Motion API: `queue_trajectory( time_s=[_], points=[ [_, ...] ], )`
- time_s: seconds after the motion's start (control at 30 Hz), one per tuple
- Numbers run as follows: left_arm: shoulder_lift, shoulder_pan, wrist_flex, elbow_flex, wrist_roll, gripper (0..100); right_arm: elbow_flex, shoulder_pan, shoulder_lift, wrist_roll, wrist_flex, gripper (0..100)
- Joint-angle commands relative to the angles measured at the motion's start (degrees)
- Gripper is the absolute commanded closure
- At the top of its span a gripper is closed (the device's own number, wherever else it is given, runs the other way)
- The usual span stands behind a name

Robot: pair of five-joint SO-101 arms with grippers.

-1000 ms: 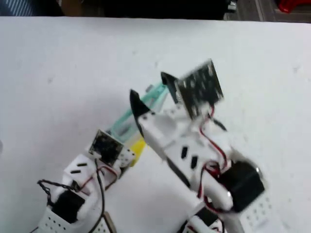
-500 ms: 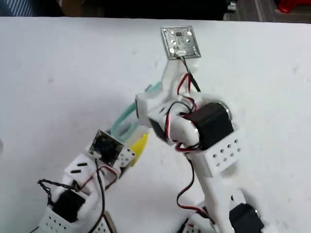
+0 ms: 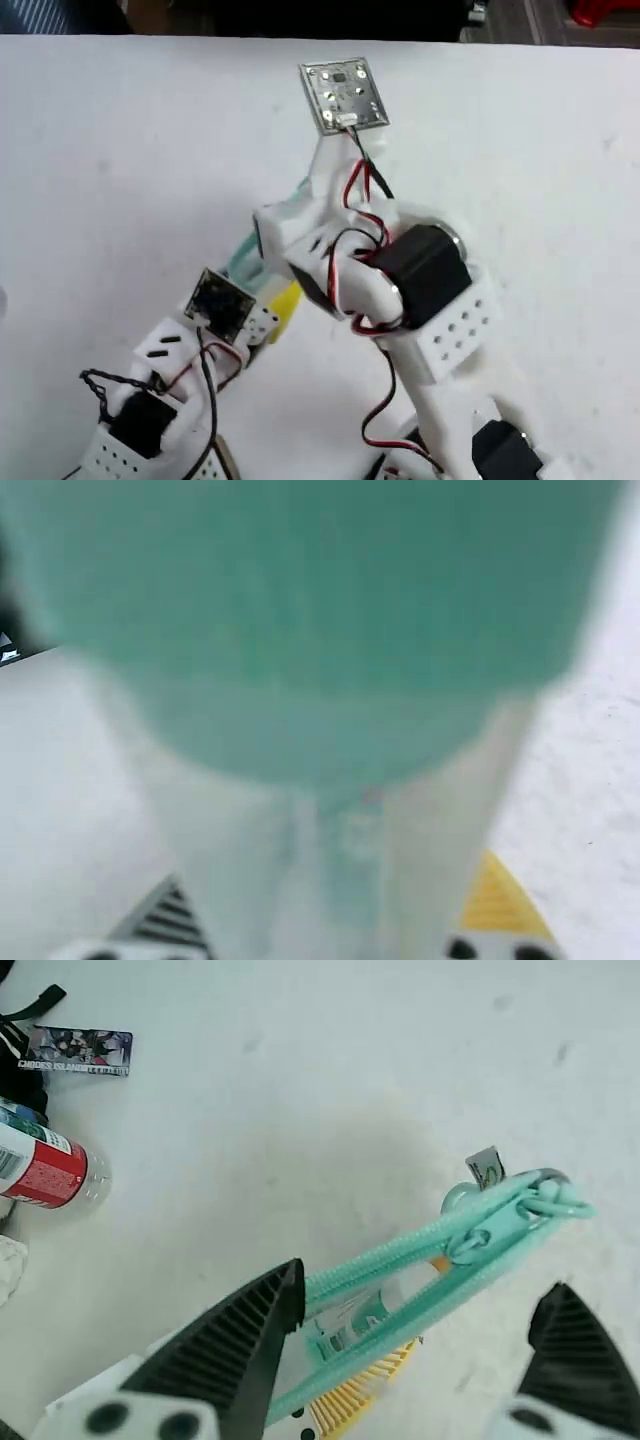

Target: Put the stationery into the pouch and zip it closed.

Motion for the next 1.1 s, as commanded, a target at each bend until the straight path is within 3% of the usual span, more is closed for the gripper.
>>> queue_trajectory(
  time_s=[0.0, 0.3, 0.63, 0.7, 0.77, 0.83, 0.93, 1.07],
  points=[
    [0.31, 0.04, -0.09, 0.18, -0.35, 80, -2.73, -0.22, -2.68, -0.44, -0.75, 66.0],
    [0.31, 0.31, -0.09, -0.09, -0.09, 80, 0.26, -0.31, 4.18, -0.88, -7.69, 66.0],
    [0.31, -0.04, -0.09, -0.09, -0.35, 80, 0.00, 2.33, 11.47, -3.60, -1.98, 66.4],
    [0.31, 0.04, -0.09, -0.09, -0.09, 80, 0.26, 2.59, 11.65, -3.60, -2.51, 72.7],
    [0.31, 0.04, -0.09, -0.18, 0.00, 80, 0.44, 2.68, 11.65, -3.43, -3.38, 86.5],
    [0.31, -0.22, 0.97, -1.76, 0.44, 80, 0.18, 3.30, 11.65, 3.43, -5.76, 98.2],
    [0.31, -1.27, 9.41, -8.18, 7.47, 80, -0.09, 6.37, 11.21, 16.00, -7.16, 97.4],
    [0.31, -1.89, 20.04, -17.14, 8.53, 70, -0.09, 13.67, 11.56, 13.80, -9.71, 98.0]
  ],
)
